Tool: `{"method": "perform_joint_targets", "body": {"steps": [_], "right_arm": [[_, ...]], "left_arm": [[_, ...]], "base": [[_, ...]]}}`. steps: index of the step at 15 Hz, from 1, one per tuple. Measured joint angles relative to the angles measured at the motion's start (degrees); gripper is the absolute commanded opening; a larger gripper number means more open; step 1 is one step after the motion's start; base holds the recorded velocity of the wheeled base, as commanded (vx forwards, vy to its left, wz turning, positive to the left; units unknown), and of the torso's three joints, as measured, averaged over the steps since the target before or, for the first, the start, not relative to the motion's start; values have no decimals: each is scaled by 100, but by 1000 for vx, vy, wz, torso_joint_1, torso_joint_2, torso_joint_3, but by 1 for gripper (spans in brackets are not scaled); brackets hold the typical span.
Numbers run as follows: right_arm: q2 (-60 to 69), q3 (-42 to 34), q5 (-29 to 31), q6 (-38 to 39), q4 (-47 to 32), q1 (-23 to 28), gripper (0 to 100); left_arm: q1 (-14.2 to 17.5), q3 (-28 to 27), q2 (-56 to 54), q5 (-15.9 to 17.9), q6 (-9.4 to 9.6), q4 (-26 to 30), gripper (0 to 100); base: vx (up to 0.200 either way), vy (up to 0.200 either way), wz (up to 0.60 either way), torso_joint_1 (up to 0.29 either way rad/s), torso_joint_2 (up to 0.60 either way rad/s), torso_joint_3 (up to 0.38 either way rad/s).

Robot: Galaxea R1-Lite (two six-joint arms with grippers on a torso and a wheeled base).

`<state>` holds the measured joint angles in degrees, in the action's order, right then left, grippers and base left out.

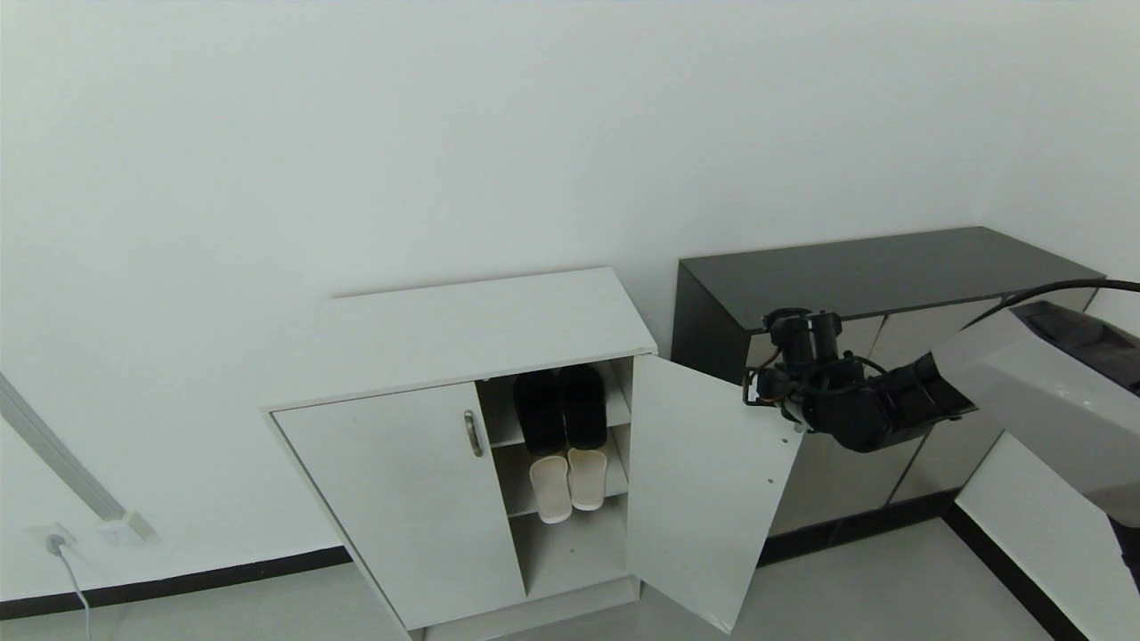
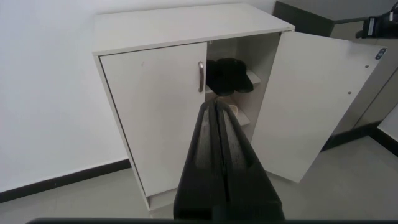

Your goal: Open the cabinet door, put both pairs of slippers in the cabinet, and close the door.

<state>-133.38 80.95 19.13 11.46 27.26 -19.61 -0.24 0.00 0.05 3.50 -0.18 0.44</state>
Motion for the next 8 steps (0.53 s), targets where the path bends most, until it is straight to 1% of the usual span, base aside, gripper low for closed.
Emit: {"method": "perform_joint_targets", "body": {"steps": [4,8], "right_arm": [[33,-272,-39,4,9,-50,0],[325,-790,-57,13,29,-332,0]], "left_arm": [[0,0,0,2,2,-1,0],[0,0,0,6,7,0,0]], "base": [[0,0,0,0,0,0],[0,0,0,0,0,0]]}}
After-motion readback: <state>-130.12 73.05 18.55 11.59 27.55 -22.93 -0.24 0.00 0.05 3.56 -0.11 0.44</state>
